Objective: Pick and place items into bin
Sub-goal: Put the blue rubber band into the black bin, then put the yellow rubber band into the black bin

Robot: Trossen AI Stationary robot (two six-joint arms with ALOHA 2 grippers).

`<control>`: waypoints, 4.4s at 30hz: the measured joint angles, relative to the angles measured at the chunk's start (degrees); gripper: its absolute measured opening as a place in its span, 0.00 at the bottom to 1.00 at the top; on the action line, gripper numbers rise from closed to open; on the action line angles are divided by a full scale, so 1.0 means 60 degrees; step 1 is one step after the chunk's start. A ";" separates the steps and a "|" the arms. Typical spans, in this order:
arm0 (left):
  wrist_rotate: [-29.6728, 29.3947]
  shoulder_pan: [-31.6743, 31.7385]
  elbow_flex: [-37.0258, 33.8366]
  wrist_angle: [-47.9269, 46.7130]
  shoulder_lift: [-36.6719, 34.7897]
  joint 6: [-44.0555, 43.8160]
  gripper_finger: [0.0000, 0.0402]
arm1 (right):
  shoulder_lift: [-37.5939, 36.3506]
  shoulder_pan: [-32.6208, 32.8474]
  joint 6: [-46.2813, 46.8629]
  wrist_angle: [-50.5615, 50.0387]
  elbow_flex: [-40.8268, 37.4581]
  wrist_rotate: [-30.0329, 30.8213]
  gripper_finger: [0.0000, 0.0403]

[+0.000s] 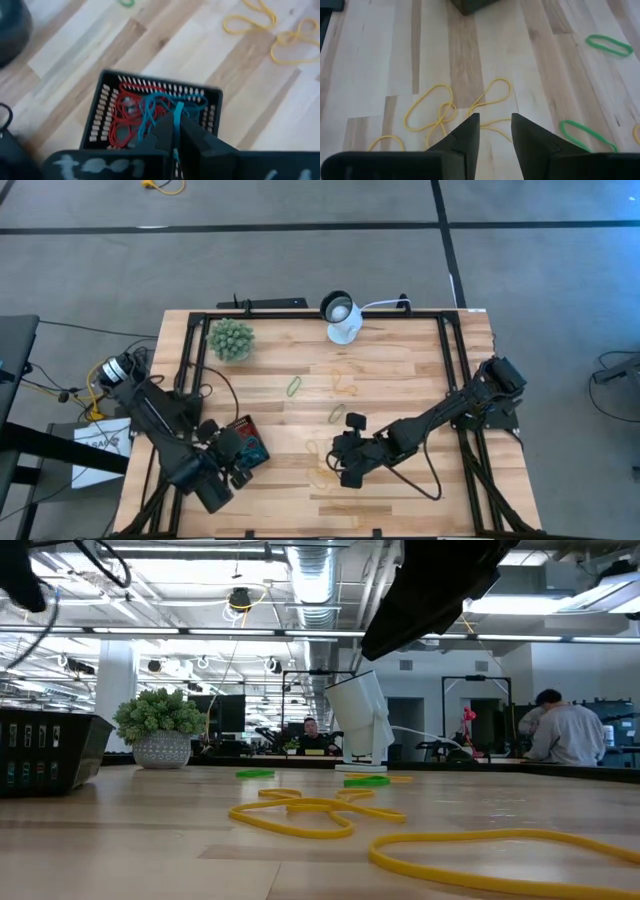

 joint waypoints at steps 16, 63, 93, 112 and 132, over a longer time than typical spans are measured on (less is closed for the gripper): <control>0.0187 0.0401 -0.2113 0.1989 0.0000 0.0556 0.06 | 0.0000 -0.0169 -0.0313 -0.0156 0.0000 -0.0036 0.27; -0.4513 0.2365 0.3473 -0.2649 -0.1301 0.6578 0.32 | -0.6127 -0.3635 -0.1826 -0.5134 -0.0979 0.2159 0.27; 0.0659 0.5709 -0.5352 1.3010 -0.0661 0.9929 0.32 | 0.0897 -0.6063 -0.3831 0.6044 -0.3905 -0.3337 0.27; 0.0786 0.5669 -0.5337 1.4661 0.0157 0.9506 0.32 | -0.0247 -0.5055 -0.3004 0.6241 -0.3721 -0.3082 0.01; 0.1186 0.5607 -0.5312 1.7050 0.0163 1.1409 0.32 | -0.0929 -0.2955 -0.2248 0.7904 -0.3661 -0.3075 0.00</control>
